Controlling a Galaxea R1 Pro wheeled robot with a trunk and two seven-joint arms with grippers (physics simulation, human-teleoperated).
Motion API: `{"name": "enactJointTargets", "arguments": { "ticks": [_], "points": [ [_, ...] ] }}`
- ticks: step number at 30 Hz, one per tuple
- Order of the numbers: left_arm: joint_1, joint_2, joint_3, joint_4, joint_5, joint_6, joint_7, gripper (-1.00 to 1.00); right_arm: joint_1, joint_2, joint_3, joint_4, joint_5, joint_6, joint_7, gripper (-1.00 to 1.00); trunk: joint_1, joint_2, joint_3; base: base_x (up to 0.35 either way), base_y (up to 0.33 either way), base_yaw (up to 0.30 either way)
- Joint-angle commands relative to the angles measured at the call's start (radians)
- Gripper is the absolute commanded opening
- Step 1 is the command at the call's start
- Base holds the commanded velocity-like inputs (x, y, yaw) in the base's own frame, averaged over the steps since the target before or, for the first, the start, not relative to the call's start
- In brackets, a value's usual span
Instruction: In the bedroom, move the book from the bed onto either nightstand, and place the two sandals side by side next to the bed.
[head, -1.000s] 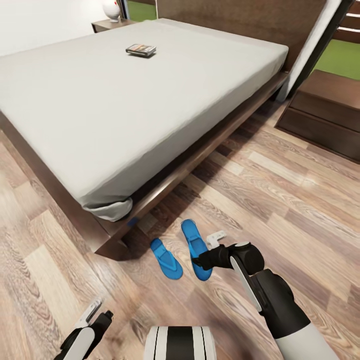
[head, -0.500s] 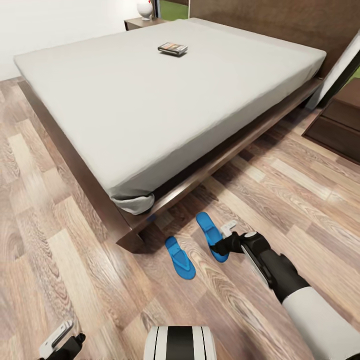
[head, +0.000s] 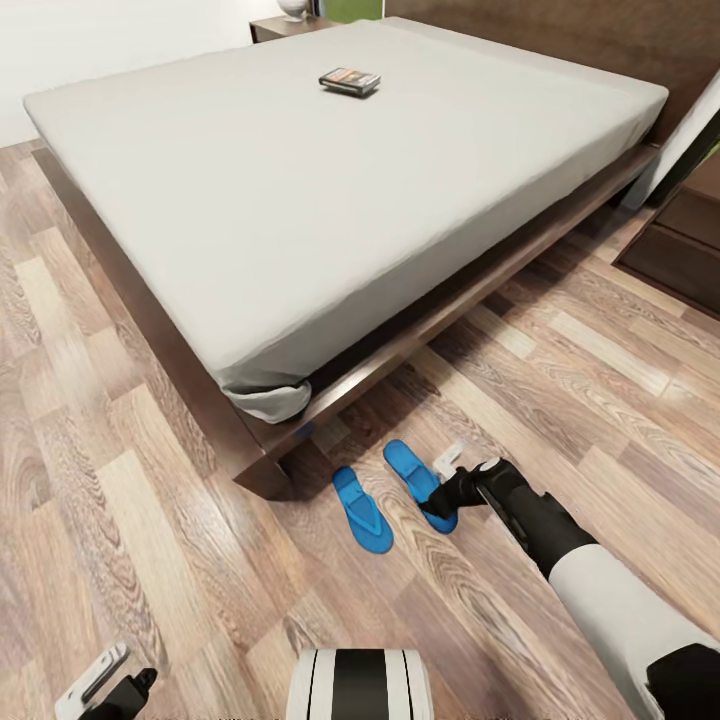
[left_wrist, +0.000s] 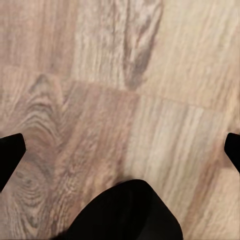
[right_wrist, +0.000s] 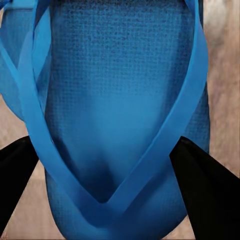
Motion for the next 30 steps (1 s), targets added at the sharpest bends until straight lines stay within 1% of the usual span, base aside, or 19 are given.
{"name": "enactJointTargets", "arguments": {
  "ticks": [1, 2, 3, 6, 10, 12, 15, 16, 19, 26, 29, 30],
  "points": [
    [0.003, -0.001, 0.005, -0.007, 0.006, 0.004, 0.005, 1.0, -0.012, 0.018, 0.003, 0.032, 0.015, -0.001, 0.008, -1.0, 0.0, -0.001, -0.005, 0.0, 0.0, 0.002],
    [0.004, -0.001, 0.007, -0.008, 0.006, 0.005, 0.005, 1.0, -0.016, 0.027, 0.003, 0.047, 0.016, -0.001, 0.008, -1.0, 0.001, -0.001, -0.008, 0.0, 0.0, 0.001],
    [0.006, -0.001, 0.01, -0.01, 0.006, 0.006, 0.004, 1.0, -0.023, 0.042, 0.004, 0.071, 0.017, -0.002, 0.007, -1.0, 0.001, -0.001, -0.012, 0.0, 0.0, 0.0],
    [0.007, 0.001, 0.013, -0.013, 0.006, 0.007, 0.004, 1.0, -0.037, 0.063, 0.004, 0.099, 0.019, 0.0, 0.002, -1.0, 0.003, -0.002, -0.024, 0.0, 0.0, 0.0],
    [0.008, 0.001, 0.014, -0.014, 0.007, 0.007, 0.004, 1.0, -0.058, 0.085, 0.003, 0.113, 0.016, 0.004, -0.002, -1.0, 0.004, -0.003, -0.039, 0.0, 0.0, 0.0],
    [0.008, 0.001, 0.014, -0.015, 0.007, 0.007, 0.004, 1.0, -0.062, 0.089, 0.002, 0.115, 0.015, 0.004, -0.003, -1.0, 0.005, -0.003, -0.047, 0.0, 0.0, 0.0],
    [0.008, 0.001, 0.014, -0.015, 0.006, 0.007, 0.004, 1.0, -0.066, 0.095, 0.002, 0.118, 0.013, 0.002, -0.029, -1.0, 0.007, -0.004, -0.059, 0.0, 0.0, 0.0],
    [0.008, 0.001, 0.014, -0.015, 0.006, 0.007, 0.004, 1.0, -0.067, 0.095, 0.001, 0.118, 0.013, 0.001, -0.043, -1.0, 0.007, -0.004, -0.063, 0.0, 0.0, 0.0],
    [0.009, 0.001, 0.014, -0.015, 0.006, 0.007, 0.004, 1.0, -0.069, 0.098, 0.0, 0.119, 0.011, -0.002, -0.123, -1.0, 0.008, -0.005, -0.074, 0.0, 0.0, 0.0],
    [0.009, 0.001, 0.016, -0.015, 0.006, 0.006, 0.004, 1.0, -0.069, 0.099, -0.001, 0.112, 0.011, -0.003, -0.157, -1.0, 0.012, -0.006, -0.101, 0.0, 0.0, 0.0],
    [0.009, 0.001, 0.016, -0.017, 0.004, 0.006, 0.004, 1.0, -0.07, 0.1, -0.001, 0.108, 0.011, -0.003, -0.16, -1.0, 0.012, -0.006, -0.101, 0.0, 0.0, 0.0],
    [0.009, 0.001, 0.016, -0.018, 0.003, 0.007, 0.005, 1.0, -0.07, 0.104, -0.001, 0.107, 0.011, -0.003, -0.161, -1.0, 0.012, -0.006, -0.101, 0.0, 0.0, 0.0]
  ]
}}
